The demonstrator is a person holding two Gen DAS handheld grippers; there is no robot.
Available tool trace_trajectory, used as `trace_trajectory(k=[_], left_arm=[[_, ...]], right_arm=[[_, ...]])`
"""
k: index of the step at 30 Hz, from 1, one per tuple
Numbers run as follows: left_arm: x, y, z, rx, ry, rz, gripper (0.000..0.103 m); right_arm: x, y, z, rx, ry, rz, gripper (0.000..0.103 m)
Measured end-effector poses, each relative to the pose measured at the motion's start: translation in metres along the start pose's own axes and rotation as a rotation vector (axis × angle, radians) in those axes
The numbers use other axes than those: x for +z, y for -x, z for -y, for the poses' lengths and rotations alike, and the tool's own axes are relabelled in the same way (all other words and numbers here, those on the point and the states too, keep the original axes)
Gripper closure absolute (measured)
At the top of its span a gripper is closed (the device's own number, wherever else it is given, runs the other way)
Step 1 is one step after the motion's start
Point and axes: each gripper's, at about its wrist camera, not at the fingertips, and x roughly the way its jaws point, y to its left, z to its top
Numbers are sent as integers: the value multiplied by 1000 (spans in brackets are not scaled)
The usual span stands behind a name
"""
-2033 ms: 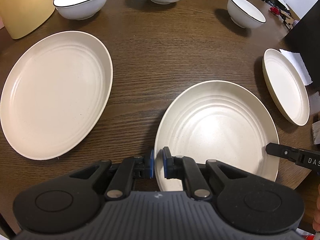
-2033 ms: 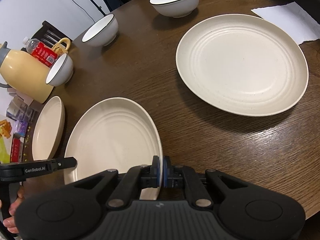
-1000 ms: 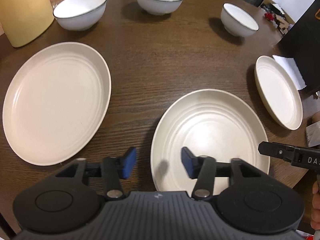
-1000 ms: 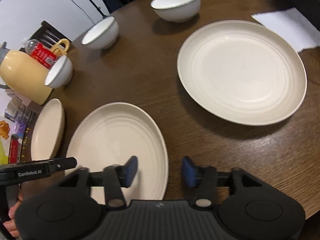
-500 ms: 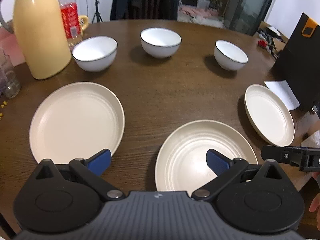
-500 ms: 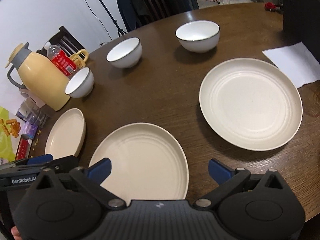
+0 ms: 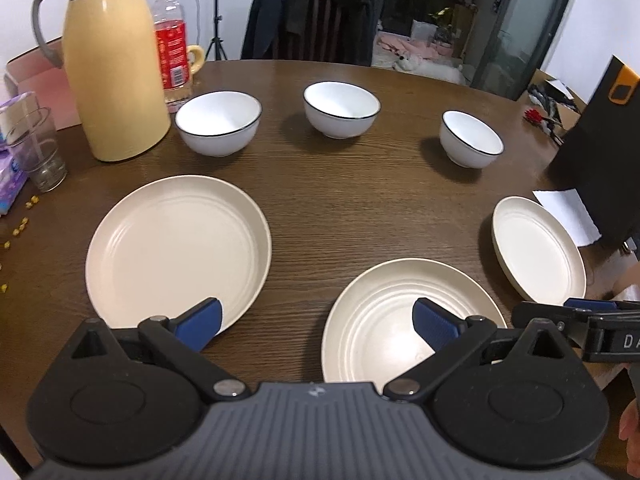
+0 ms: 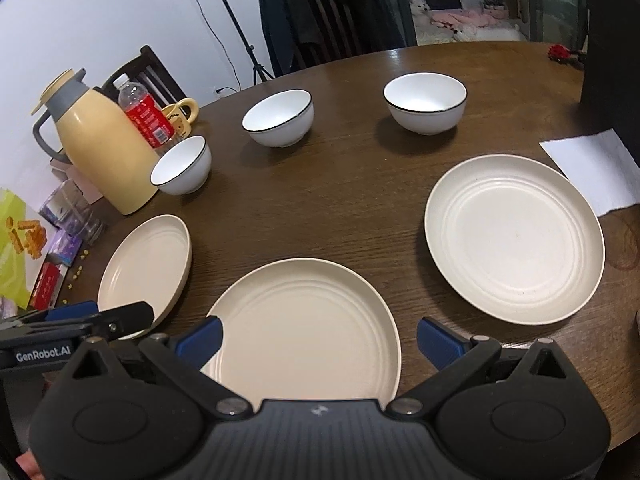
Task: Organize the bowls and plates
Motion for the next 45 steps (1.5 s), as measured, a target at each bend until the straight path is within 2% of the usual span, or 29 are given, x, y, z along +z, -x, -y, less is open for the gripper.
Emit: trace_trajectory(k=[12, 16, 27, 32, 45], left_arm=[[6, 16, -20, 92, 83, 12, 0], [5, 19, -27, 132, 123, 10, 0], [-7, 40, -54, 242, 251, 27, 0], [-3, 43, -75, 254, 279, 40, 0], [11, 32, -141, 253, 302, 25, 0]], right_arm=[[13, -3, -22, 4, 125, -33, 0], [19, -4, -32, 32, 196, -45, 0], [33, -14, -56, 114, 296, -80, 0], [34, -22, -74, 123, 314, -96, 0], [41, -57, -117, 115, 262, -132, 0]])
